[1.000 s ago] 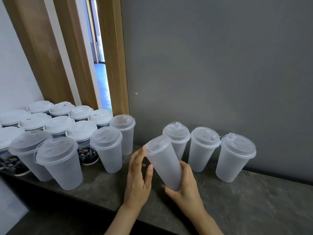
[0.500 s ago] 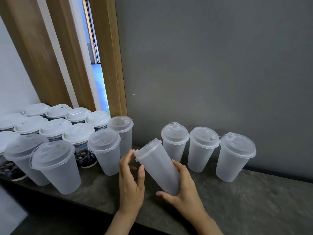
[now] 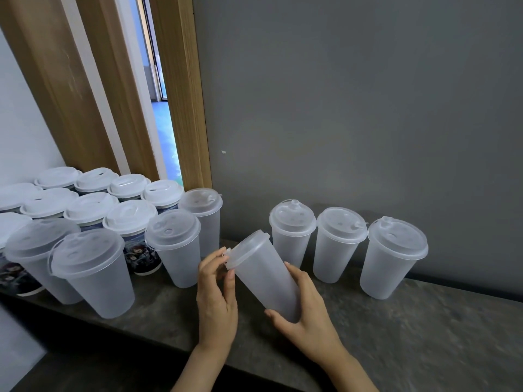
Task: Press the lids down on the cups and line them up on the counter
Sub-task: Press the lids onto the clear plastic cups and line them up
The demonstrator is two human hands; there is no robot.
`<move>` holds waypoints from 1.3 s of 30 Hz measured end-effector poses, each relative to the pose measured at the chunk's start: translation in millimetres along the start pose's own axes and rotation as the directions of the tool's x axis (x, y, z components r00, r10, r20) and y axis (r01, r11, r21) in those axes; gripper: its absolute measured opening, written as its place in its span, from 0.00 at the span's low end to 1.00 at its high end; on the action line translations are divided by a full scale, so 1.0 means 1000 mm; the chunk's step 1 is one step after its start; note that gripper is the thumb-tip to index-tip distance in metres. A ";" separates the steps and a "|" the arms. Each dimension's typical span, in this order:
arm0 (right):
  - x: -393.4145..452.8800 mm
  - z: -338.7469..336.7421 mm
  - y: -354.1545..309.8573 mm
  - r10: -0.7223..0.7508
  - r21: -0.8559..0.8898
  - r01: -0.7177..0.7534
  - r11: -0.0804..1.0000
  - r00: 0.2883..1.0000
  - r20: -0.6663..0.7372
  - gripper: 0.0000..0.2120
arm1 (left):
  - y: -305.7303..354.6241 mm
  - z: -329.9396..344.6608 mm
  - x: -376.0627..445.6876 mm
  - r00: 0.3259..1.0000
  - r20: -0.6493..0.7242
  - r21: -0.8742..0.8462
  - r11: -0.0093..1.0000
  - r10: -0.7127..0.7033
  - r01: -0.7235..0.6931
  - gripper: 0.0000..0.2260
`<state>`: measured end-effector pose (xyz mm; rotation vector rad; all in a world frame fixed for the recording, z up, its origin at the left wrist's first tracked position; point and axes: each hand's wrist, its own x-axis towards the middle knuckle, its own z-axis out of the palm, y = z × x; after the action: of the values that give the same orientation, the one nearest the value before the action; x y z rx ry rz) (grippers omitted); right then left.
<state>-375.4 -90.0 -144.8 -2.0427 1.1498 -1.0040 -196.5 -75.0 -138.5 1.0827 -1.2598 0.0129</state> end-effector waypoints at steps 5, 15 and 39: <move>0.000 -0.001 0.001 -0.026 0.002 0.026 1.000 0.998 -0.064 0.41 | 0.003 -0.001 -0.001 1.000 0.016 0.060 0.998 -0.010 0.009 0.13; 0.001 0.000 -0.001 -0.027 0.030 0.027 0.999 1.000 0.004 0.43 | 0.007 0.000 0.001 1.000 -0.004 0.121 0.992 0.025 -0.024 0.13; 0.000 0.000 -0.004 0.000 -0.058 0.007 0.998 0.993 0.119 0.42 | 0.006 0.002 -0.003 1.000 -0.011 0.091 0.996 -0.023 0.024 0.14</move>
<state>-373.5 -87.7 -142.2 -2.1199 1.1259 -0.8473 -202.5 -71.6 -137.0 1.1747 -1.2472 0.0578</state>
